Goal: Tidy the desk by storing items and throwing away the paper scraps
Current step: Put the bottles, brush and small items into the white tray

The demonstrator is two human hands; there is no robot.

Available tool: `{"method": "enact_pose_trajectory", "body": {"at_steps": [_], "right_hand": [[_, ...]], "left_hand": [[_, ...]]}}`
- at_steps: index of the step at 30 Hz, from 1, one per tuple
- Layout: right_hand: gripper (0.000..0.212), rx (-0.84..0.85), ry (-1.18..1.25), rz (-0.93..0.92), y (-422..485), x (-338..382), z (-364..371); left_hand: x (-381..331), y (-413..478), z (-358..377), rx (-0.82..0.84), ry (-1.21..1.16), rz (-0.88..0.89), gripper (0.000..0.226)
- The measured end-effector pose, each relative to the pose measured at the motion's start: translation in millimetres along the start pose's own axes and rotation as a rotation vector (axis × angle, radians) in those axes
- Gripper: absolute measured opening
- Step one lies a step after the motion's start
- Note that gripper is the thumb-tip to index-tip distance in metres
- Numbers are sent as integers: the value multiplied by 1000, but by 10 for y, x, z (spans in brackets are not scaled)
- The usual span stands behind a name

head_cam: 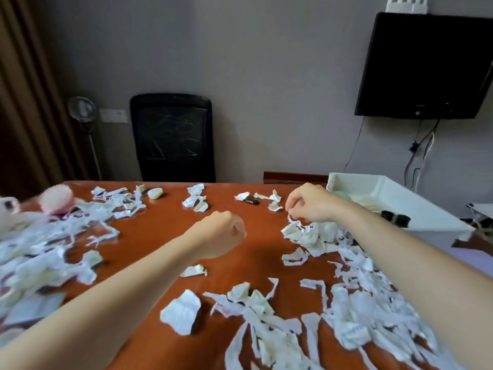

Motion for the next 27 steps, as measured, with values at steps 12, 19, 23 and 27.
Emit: {"method": "enact_pose_trajectory", "body": {"at_steps": [12,19,23,27], "right_hand": [[15,65,-62,-89,50,765,886],[23,-20,-160,-11,82,878,1172],[28,-101,-195,2,84,869,1253],[31,-119,-196,6,136,841,1302]], "left_hand": [[1076,-1217,-7,-107,176,-240,40],[1476,-1704,-272,-252,179,-358,42],[1753,-1876,-411,-131,205,-460,49],[1917,-1938,-517,-42,235,-453,47]]}}
Point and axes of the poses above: each hand's wrist, its own y-axis towards the middle knuckle, its own z-axis out of the palm, x = y × z, the point moved 4 cm from there along y, towards the middle knuckle, and after that the axes turned 6 degrees about -y, right-handed, at the moved point
